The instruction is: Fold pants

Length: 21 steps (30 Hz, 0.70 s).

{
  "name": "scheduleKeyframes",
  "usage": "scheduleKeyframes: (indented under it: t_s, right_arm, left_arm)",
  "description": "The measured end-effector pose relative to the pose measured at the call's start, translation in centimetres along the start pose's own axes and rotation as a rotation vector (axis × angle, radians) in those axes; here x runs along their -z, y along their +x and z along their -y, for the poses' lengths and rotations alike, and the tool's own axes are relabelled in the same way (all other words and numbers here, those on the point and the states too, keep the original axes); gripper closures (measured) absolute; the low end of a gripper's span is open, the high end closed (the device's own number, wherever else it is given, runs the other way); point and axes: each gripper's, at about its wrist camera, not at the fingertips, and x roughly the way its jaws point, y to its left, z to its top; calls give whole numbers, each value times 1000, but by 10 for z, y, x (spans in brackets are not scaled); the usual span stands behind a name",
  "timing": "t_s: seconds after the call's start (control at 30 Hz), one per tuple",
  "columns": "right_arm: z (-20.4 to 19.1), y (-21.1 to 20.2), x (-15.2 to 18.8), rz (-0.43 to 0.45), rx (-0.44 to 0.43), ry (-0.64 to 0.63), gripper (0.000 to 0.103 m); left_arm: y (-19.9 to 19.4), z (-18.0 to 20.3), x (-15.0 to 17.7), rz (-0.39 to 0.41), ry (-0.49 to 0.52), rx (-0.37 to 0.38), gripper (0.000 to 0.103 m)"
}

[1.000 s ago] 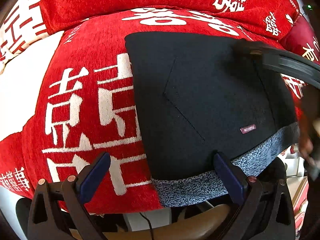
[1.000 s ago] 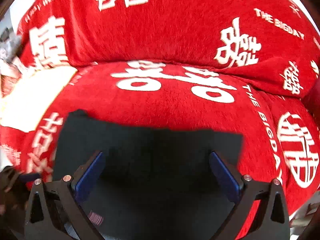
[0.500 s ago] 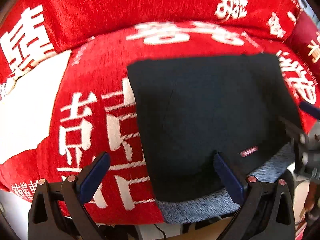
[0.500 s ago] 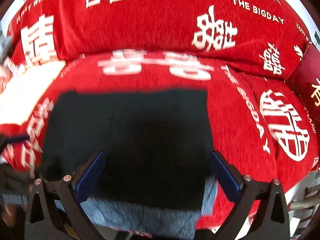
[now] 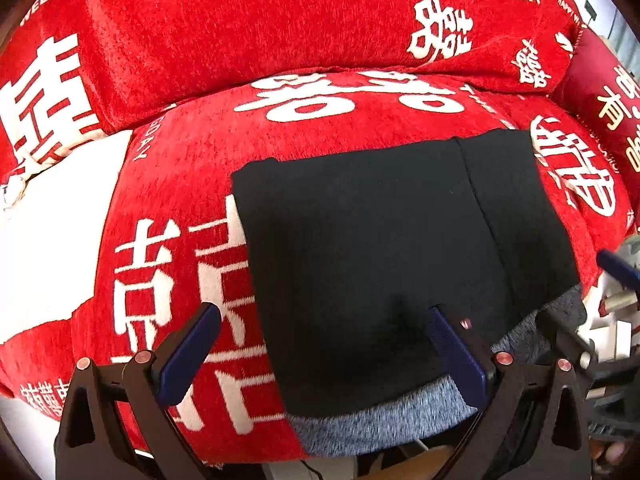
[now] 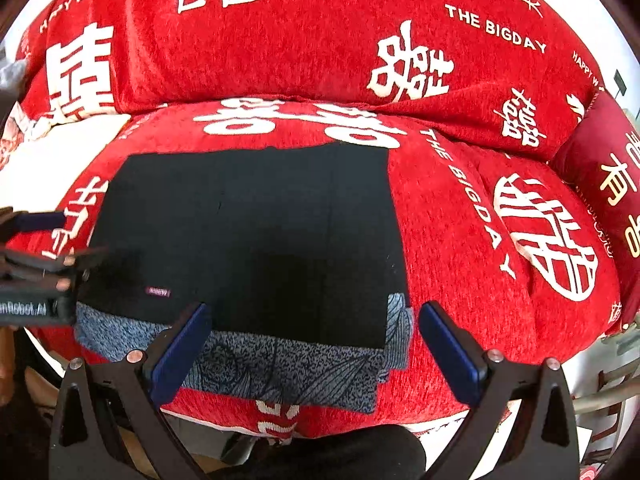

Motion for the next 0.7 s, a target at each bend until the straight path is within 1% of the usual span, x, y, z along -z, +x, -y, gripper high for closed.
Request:
scheduleKeyframes:
  t_s: [0.03,0.07,0.1,0.13,0.17,0.2,0.27,0.3,0.37,0.5,0.57,0.63,0.7]
  right_arm:
    - [1,6,3,-22,-7,6,0]
    - [2,12,4,-47,-13,11,0]
    - [3,20,7,-79,-20,19,0]
    - [4,24,10,-96,-26,27,0]
    - [6,26,10,-101,-36,33,0]
    - [8,22,10,-91,-42,39,0]
    - [10,14,6,-56,-27,34,0]
    - [11,9,1,-32,-15,27,0]
    - [16,3,-11,6,-8,23,0]
    - [20,8,-52,67,23,7,0]
    - [22,24,-73,57,1,22,0]
    - [21,41,-85,37,-9,32,0]
    - [20,67,-93,-23,4,37,0]
  left_arm:
    - [10,1,-2,-34,0,-11,0]
    - [25,0,-3,-89,4,-38,0]
    - [34,-3,-4,-114,-10,-24,0]
    - [33,-7,-6,-103,-44,3,0]
    - [33,-8,-8,-109,-44,3,0]
    - [32,-8,-9,-113,-35,0,0]
    - [25,-6,-10,-85,-16,-28,0]
    - [22,-4,-12,-70,-8,-41,0]
    - [20,-5,-17,-51,-9,-33,0]
    - [21,-7,-36,-28,-47,-32,0]
    - [28,-5,-44,-36,-57,-40,0]
    - [41,-5,-48,-70,-58,-56,0]
    - [49,-5,-49,-81,-69,-43,0]
